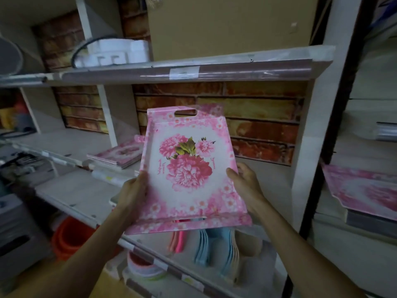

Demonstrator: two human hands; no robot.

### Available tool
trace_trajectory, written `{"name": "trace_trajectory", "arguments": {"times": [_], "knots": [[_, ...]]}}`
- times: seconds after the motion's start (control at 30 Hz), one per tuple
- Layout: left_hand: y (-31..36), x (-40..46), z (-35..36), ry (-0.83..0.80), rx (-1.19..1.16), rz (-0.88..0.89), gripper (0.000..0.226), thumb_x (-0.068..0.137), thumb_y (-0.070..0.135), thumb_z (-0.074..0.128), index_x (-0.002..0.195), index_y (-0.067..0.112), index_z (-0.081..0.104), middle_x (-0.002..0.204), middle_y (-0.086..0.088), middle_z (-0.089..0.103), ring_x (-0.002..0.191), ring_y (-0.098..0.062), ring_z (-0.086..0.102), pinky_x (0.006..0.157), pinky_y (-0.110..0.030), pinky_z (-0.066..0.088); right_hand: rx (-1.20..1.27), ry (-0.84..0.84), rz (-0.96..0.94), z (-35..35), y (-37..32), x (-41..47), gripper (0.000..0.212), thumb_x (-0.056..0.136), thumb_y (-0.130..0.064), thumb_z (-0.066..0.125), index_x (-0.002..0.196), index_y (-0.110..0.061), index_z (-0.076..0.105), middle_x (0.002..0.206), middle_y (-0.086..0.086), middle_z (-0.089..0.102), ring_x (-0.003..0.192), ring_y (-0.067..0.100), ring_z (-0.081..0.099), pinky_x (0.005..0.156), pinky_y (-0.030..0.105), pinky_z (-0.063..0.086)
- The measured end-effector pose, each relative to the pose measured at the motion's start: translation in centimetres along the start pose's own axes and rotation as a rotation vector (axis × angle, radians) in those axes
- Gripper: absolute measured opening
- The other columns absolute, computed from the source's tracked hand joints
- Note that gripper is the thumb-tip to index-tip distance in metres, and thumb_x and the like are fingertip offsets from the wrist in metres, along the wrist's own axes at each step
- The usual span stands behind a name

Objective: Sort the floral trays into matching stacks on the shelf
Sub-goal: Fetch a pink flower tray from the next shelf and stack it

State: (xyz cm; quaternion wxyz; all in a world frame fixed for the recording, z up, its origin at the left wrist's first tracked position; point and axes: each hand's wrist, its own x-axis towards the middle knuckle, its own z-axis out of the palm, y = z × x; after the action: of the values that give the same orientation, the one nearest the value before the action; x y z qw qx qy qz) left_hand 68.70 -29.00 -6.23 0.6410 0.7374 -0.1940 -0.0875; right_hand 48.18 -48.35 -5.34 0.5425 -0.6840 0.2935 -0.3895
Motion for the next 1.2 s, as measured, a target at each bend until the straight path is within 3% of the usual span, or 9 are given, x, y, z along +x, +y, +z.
{"name": "trace_trajectory", "arguments": {"times": [0.17,0.3,0.4,0.53,0.67,0.87,0.97,1.07,1.2], "knots": [[0.4,5.8,0.8,-0.009,0.054,0.022,0.059,0.097,0.053,0.044,0.078,0.002,0.068,0.069,-0.011,0.063,0.062,-0.025,0.053,0.061,-0.034,0.044,-0.015,0.019,-0.032,2.7,0.3,5.1,0.017,0.094,-0.012,0.054,0.096,-0.027,0.062,0.103,0.018,0.071,0.086,0.037,0.069,0.067,0.037,0.053],[1.1,9.6,1.0,-0.035,0.102,0.076,0.036,0.097,0.034,0.052,0.081,0.004,0.064,0.072,-0.014,0.062,0.066,-0.025,0.055,0.055,-0.031,0.045,-0.038,0.033,-0.038,4.7,0.7,8.4,0.014,0.094,-0.01,0.051,0.098,-0.016,0.064,0.105,0.028,0.066,0.072,0.023,0.057,0.062,0.032,0.044],[1.4,12.9,1.0,-0.064,0.089,0.122,0.016,0.095,0.017,0.056,0.081,0.01,0.055,0.068,-0.011,0.056,0.064,-0.023,0.051,0.058,-0.034,0.045,-0.085,0.039,-0.049,6.2,1.1,10.9,0.018,0.093,-0.011,0.052,0.104,-0.016,0.065,0.1,0.022,0.069,0.072,0.029,0.063,0.062,0.036,0.051],[1.2,17.5,1.2,-0.081,0.16,0.137,0.008,0.095,0.017,0.057,0.088,0.013,0.056,0.07,-0.009,0.059,0.063,-0.023,0.053,0.063,-0.036,0.047,-0.169,0.065,-0.045,7.8,1.4,13.6,0.024,0.088,-0.011,0.055,0.111,-0.013,0.063,0.098,0.011,0.07,0.083,0.03,0.067,0.074,0.048,0.059],[0.4,22.6,2.0,-0.122,0.203,0.132,0.017,0.094,0.023,0.058,0.102,0.009,0.058,0.075,-0.011,0.064,0.065,-0.024,0.057,0.065,-0.036,0.048,-0.177,0.127,-0.014,9.7,1.8,15.8,0.027,0.089,-0.009,0.052,0.114,-0.011,0.062,0.1,0.009,0.069,0.074,0.021,0.062,0.066,0.033,0.052],[-0.6,29.5,3.9,-0.228,0.22,0.188,0.01,0.094,0.017,0.059,0.09,0.008,0.057,0.064,-0.011,0.059,0.055,-0.023,0.052,0.046,-0.024,0.042,-0.19,0.237,0.046,12.4,2.4,18.1,0.027,0.091,-0.007,0.047,0.113,-0.011,0.061,0.1,0.012,0.069,0.072,0.021,0.062,0.063,0.033,0.053],[-2.1,32.5,4.6,-0.284,0.324,0.257,0.019,0.094,0.029,0.058,0.081,0.014,0.057,0.066,-0.009,0.065,0.058,-0.025,0.057,0.056,-0.029,0.046,-0.212,0.284,0.062,13.8,3.2,18.6,0.03,0.092,-0.004,0.045,0.115,-0.015,0.061,0.096,0.007,0.068,0.066,0.014,0.061,0.06,0.03,0.055],[-3.6,34.4,5.3,-0.326,0.451,0.347,0.027,0.096,0.031,0.054,0.083,0.009,0.061,0.065,-0.007,0.065,0.058,-0.023,0.058,0.06,-0.031,0.046,-0.27,0.34,0.079,14.8,4.5,18.8,0.027,0.092,-0.002,0.044,0.109,-0.008,0.063,0.094,0.011,0.069,0.067,0.018,0.062,0.067,0.038,0.059],[-6.0,36.0,6.1,-0.422,0.58,0.382,0.032,0.095,0.03,0.054,0.074,0.008,0.063,0.059,-0.002,0.061,0.066,-0.028,0.064,0.059,-0.027,0.038,-0.388,0.368,0.124,15.7,6.5,18.6,0.022,0.094,-0.004,0.044,0.099,-0.006,0.065,0.087,0.008,0.067,0.061,0.011,0.058,0.049,0.009,0.043]]}}
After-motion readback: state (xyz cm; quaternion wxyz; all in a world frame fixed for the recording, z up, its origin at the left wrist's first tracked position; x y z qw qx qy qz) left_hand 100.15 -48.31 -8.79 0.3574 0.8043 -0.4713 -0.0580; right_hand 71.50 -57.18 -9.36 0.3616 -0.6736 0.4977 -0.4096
